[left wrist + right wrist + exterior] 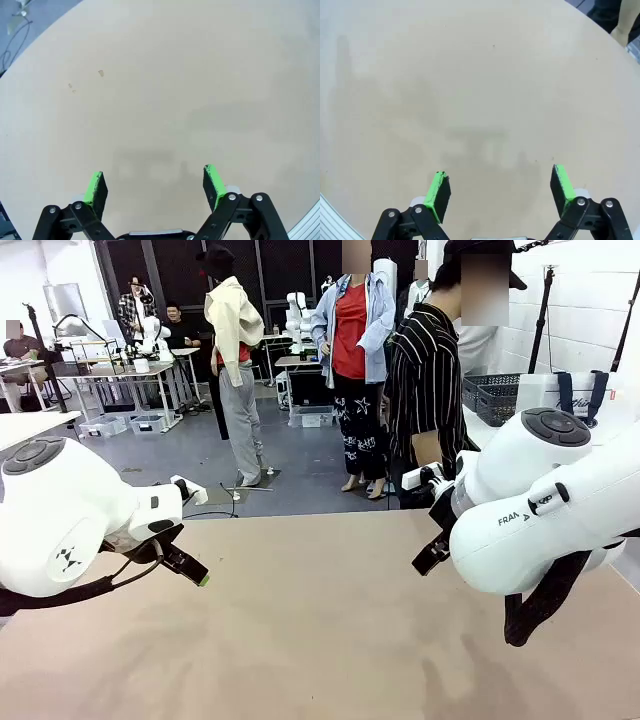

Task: Transfer purchased items from the store into the shopping bag.
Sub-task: Open the Reusable shopping bag in the center of the table.

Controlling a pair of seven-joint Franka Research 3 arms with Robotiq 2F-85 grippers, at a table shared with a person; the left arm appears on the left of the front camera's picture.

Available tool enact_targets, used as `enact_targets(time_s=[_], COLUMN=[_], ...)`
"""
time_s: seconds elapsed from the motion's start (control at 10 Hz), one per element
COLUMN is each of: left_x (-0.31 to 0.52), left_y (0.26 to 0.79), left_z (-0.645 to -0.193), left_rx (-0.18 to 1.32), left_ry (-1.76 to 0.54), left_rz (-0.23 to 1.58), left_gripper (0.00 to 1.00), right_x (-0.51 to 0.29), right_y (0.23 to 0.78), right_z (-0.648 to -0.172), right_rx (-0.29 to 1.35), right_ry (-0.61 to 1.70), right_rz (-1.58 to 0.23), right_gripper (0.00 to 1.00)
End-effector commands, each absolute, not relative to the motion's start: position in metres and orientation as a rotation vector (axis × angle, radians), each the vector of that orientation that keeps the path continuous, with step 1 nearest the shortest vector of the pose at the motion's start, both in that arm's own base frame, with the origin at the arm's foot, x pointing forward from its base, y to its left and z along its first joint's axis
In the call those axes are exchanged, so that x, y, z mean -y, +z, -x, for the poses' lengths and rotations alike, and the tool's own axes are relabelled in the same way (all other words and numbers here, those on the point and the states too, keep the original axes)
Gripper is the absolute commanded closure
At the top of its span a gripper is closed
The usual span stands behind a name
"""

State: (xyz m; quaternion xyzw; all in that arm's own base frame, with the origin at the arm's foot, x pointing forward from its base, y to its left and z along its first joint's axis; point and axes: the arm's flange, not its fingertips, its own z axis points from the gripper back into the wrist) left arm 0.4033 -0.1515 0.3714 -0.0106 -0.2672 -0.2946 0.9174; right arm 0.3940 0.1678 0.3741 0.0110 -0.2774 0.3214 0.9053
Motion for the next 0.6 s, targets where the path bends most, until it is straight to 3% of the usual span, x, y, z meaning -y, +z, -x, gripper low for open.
enact_targets(time_s=[0.0, 0.5], left_x=[0.1515, 0.1515], left_y=[0.3714, 0.3714], left_z=[-0.4033, -0.4033], left_rx=[0.55, 0.55], left_ry=[-0.606, -0.606], left_rz=[0.022, 0.022], left_gripper=[0.0, 0.0], right_x=[-0.1678, -0.1678], right_y=[0.3741, 0.3741], right_z=[-0.394, -0.394], right_rx=[0.573, 0.573], right_ry=[0.664, 0.664], right_rz=[-0.023, -0.023], right_gripper=[0.0, 0.0])
